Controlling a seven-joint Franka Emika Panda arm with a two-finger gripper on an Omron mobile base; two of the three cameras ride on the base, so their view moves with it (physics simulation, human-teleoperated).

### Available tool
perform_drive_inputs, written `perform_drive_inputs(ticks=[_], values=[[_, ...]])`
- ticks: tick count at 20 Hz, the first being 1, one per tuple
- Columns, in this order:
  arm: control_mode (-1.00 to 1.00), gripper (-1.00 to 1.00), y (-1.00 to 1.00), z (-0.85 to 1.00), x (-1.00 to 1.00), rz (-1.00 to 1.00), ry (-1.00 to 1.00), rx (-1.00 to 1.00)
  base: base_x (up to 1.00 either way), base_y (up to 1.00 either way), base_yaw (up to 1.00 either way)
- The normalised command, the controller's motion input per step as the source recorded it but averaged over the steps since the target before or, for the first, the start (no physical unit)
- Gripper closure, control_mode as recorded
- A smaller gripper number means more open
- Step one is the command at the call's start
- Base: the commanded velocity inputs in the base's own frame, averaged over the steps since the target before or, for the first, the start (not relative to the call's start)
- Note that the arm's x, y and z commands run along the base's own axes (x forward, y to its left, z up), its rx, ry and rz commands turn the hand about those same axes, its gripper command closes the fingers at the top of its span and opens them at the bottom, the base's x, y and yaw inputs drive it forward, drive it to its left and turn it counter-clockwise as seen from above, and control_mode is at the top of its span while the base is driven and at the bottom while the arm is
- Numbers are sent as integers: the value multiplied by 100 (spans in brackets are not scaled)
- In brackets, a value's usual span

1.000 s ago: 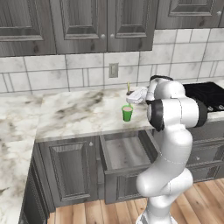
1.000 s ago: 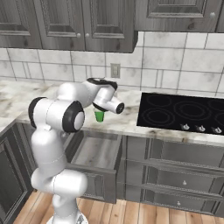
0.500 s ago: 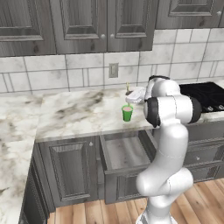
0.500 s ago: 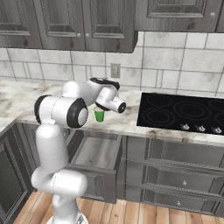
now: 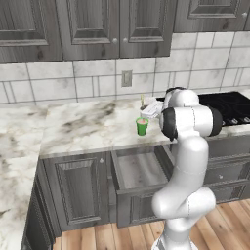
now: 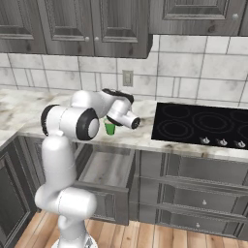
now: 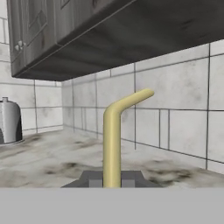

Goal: Pick up the straw from the left drawer and put it inside the smoothie cup.

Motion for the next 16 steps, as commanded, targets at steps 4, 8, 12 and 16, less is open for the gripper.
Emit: perform_drive_inputs(ticks=[4,8,12,16], values=[[-100,100,0,-13,21,0,0,0,0,0,0],[-100,100,0,-10,25,0,0,0,0,0,0],[-100,100,0,-17,8,0,0,0,0,0,0],[-100,100,0,-23,0,0,0,0,0,0,0]])
